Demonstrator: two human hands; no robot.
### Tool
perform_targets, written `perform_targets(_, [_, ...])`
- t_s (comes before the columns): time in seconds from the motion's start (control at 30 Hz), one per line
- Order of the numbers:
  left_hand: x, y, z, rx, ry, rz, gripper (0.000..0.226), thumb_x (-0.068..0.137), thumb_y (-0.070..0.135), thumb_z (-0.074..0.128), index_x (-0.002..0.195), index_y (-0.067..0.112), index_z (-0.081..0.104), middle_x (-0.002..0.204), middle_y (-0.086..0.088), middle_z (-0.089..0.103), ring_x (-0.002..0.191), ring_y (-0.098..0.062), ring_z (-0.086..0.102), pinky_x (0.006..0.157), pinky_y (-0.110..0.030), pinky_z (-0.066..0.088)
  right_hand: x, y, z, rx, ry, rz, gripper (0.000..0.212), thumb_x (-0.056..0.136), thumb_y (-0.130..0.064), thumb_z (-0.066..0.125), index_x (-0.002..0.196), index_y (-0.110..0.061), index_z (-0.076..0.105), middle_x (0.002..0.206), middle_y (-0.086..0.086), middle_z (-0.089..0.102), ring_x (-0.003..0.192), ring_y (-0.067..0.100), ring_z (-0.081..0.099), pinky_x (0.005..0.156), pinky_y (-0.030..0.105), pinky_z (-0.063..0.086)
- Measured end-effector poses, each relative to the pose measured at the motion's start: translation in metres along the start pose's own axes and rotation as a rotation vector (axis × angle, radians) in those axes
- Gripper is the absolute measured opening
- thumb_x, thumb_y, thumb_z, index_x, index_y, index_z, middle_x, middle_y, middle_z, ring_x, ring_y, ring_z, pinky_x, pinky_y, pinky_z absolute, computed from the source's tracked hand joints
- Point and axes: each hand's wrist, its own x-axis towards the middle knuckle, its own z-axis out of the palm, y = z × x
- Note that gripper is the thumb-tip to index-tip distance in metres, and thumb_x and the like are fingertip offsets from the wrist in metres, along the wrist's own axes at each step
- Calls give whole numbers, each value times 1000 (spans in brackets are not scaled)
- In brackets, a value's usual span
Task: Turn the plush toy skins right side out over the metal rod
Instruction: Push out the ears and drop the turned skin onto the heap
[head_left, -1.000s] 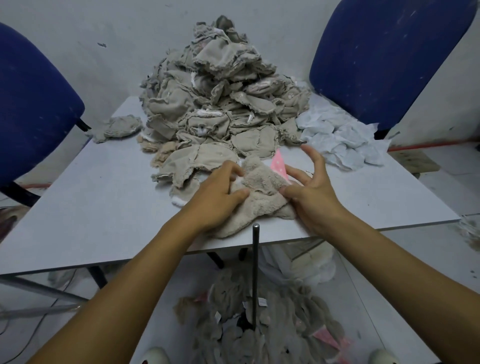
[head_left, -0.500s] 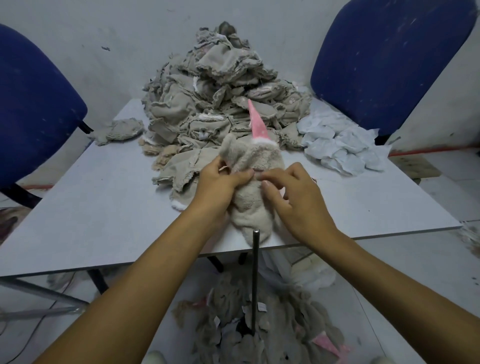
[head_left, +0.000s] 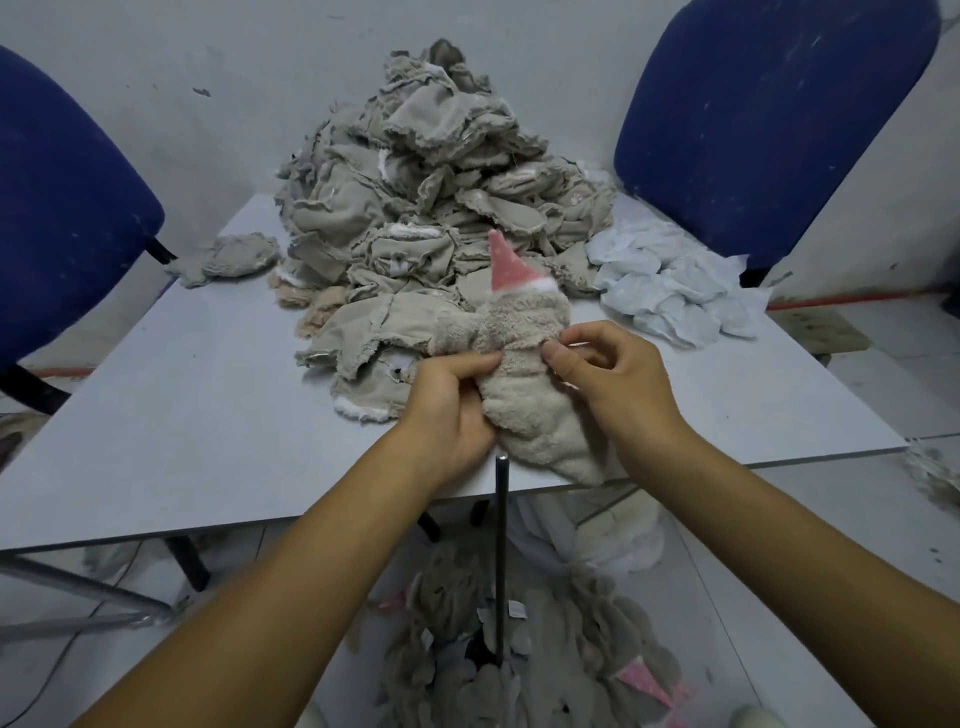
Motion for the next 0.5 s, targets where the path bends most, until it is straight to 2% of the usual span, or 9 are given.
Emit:
perform_targets(0.07, [2,-2,-2,73,61,-10,47,86,2,41,131,-6,56,128,-25,63,120,-37,61,97,-45,49,-2,1,0,-21,11,-33,17,80,-18,81,92,-21,69,70,0,72,69,12,69,72,35,57])
perform_targets(0.13, [3,-5,-6,96,88,-31,44,91,2,37,131,-6,55,126,-25,64,118,-38,61,99,-47,49,-3,1,2,-100,-8,-60,23,80,-23,81,97,-27,66,71,-3,72,69,13,69,70,37,55])
perform_targets(0.23, [3,-5,-9,53,78,-56,43,91,3,39,130,-5,55,125,-25,64,118,-39,62,100,-50,48,-3,4,4,-154,-8,17,32,79,-35,80,102,-32,59,70,-11,69,65,4,66,59,29,48])
perform_targets(0.33, [2,-4,-6,135,190,6,49,87,-4,43,135,1,50,126,-24,64,113,-37,64,88,-44,54,-3,5,3,-192,53,-8,29,79,-22,79,99,-30,59,73,-7,73,66,4,68,62,26,47])
perform_targets(0.4, [1,-3,-4,452,370,254,56,82,-6,53,131,17,41,122,-17,58,102,-29,62,72,-33,53,-4,1,-2,-286,124,-148,29,79,-16,77,96,-29,58,73,-7,72,66,3,67,65,22,50])
perform_targets(0.47, [-4,4,-6,1113,470,769,62,78,5,67,127,31,38,121,-6,46,106,-20,49,76,-22,42,-4,-7,-7,-444,140,-350,29,81,-15,76,99,-28,57,75,-7,68,71,3,66,67,17,51])
perform_targets(0.5, [-4,8,-8,1407,401,1015,64,78,15,72,130,32,40,122,-6,43,109,-19,43,83,-21,38,-4,-11,-7,-507,119,-446,30,81,-14,75,101,-27,57,77,-8,67,74,4,65,70,18,52])
